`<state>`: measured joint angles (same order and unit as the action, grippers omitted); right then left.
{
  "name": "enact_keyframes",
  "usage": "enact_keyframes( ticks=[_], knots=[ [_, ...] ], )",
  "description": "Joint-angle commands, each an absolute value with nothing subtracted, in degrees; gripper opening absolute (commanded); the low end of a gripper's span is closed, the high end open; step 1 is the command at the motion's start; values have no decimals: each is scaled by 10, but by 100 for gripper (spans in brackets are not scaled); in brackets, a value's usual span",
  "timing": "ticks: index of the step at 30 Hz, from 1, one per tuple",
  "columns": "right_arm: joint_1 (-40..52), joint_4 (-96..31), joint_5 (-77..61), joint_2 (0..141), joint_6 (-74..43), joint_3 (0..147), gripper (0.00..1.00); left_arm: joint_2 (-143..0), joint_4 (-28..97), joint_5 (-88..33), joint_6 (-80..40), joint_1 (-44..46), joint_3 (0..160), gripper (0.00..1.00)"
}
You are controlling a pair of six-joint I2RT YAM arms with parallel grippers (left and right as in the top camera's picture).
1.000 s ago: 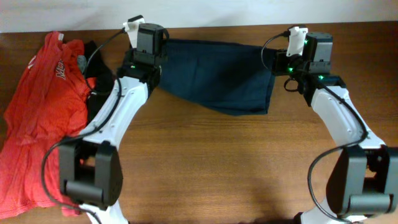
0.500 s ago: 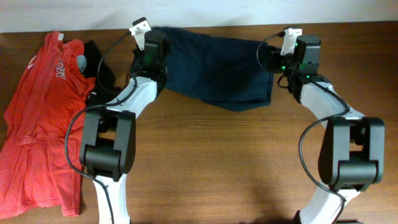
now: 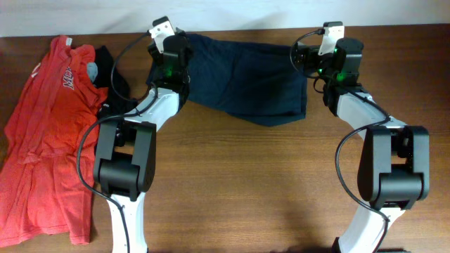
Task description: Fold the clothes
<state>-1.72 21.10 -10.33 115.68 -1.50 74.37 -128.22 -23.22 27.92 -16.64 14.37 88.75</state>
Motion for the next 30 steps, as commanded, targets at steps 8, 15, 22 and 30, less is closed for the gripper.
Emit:
enact_keyframes(
  ticks=[8,15,22,30],
  knots=[
    [-19,132,-123,1156,-39,754,99,-1292,-78,211,-63,142,892,75],
    [-19,78,-216,1148,-39,754,99,-1292,-54,204,-39,124,892,83],
    [-8,9,-244,1147,-39,754,99,-1305,-25,120,-27,88,892,76],
    [26,-210,-88,1147,-32,852,99,-1310,-8,117,-27,85,894,46]
  ],
)
